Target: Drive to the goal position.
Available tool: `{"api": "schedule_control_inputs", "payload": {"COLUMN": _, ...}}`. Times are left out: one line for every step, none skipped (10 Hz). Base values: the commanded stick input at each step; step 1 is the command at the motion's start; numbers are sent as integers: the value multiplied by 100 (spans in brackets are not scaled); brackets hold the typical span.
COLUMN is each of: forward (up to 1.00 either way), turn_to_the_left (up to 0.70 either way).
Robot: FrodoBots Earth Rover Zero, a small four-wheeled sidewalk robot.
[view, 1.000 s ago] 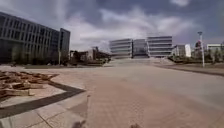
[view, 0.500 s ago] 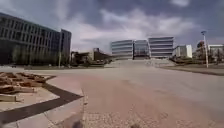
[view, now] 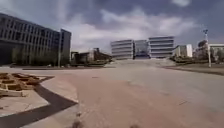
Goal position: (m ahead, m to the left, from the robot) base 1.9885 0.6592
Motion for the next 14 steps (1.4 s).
{"api": "schedule_control_inputs", "payload": {"forward": 70, "turn_to_the_left": -1}}
{"api": "schedule_control_inputs", "payload": {"forward": 70, "turn_to_the_left": -1}}
{"api": "schedule_control_inputs", "payload": {"forward": 70, "turn_to_the_left": -1}}
{"api": "schedule_control_inputs", "payload": {"forward": 70, "turn_to_the_left": -1}}
{"api": "schedule_control_inputs", "payload": {"forward": 70, "turn_to_the_left": -1}}
{"api": "schedule_control_inputs", "payload": {"forward": 70, "turn_to_the_left": -1}}
{"api": "schedule_control_inputs", "payload": {"forward": 70, "turn_to_the_left": -1}}
{"api": "schedule_control_inputs", "payload": {"forward": 70, "turn_to_the_left": -1}}
{"api": "schedule_control_inputs", "payload": {"forward": 70, "turn_to_the_left": -1}}
{"api": "schedule_control_inputs", "payload": {"forward": 70, "turn_to_the_left": -1}}
{"api": "schedule_control_inputs", "payload": {"forward": 70, "turn_to_the_left": -1}}
{"api": "schedule_control_inputs", "payload": {"forward": 70, "turn_to_the_left": -1}}
{"api": "schedule_control_inputs", "payload": {"forward": 70, "turn_to_the_left": -1}}
{"api": "schedule_control_inputs", "payload": {"forward": 70, "turn_to_the_left": -1}}
